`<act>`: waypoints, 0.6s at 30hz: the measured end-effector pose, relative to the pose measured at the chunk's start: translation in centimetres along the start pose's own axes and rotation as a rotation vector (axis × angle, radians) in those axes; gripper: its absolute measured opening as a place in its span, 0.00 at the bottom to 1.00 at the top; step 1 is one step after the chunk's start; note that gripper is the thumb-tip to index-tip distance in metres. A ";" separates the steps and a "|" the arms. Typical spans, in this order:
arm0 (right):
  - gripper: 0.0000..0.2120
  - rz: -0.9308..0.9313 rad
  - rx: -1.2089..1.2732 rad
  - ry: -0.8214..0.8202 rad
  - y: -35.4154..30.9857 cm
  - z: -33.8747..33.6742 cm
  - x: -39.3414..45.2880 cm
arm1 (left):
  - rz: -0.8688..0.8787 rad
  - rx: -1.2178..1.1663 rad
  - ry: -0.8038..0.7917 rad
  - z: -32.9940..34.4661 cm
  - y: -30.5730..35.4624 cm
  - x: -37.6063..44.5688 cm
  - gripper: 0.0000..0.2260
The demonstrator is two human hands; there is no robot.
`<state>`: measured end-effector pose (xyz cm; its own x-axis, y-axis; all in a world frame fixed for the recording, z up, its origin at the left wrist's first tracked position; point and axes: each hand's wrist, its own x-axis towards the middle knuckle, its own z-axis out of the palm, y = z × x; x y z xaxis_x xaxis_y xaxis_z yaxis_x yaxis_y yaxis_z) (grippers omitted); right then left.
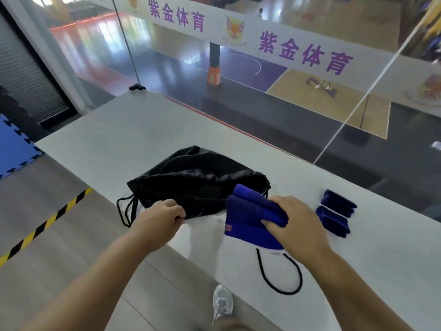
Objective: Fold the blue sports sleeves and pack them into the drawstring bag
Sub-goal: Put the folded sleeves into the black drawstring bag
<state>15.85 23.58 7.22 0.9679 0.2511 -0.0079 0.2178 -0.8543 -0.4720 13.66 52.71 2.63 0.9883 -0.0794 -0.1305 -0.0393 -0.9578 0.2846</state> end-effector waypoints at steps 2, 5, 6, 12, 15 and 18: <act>0.12 -0.005 0.010 0.017 -0.1 0.1 1.8 | 0.048 0.055 0.051 -0.4 -1.0 2.5 0.10; 0.13 -0.017 0.007 0.049 -0.3 0.6 5.3 | 0.119 0.158 0.071 -0.8 -2.7 5.8 0.07; 0.13 -0.013 0.014 0.060 -0.5 0.7 6.4 | 0.118 0.196 0.075 -0.7 -3.3 6.9 0.08; 0.13 0.008 0.093 0.074 -1.2 1.9 12.2 | 0.057 0.309 -0.165 0.3 -5.6 12.2 0.16; 0.13 -0.001 0.102 0.062 -1.4 2.5 13.8 | 0.076 0.299 -0.280 0.2 -6.2 13.9 0.18; 0.15 -0.050 0.078 0.072 -1.2 3.4 14.5 | 0.037 0.078 -0.253 -0.2 -6.8 15.3 0.19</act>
<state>29.20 29.79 4.73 0.9632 0.2566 0.0795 0.2582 -0.8030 -0.5371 29.10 58.05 -1.08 0.9180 -0.1718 -0.3576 -0.0956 -0.9706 0.2209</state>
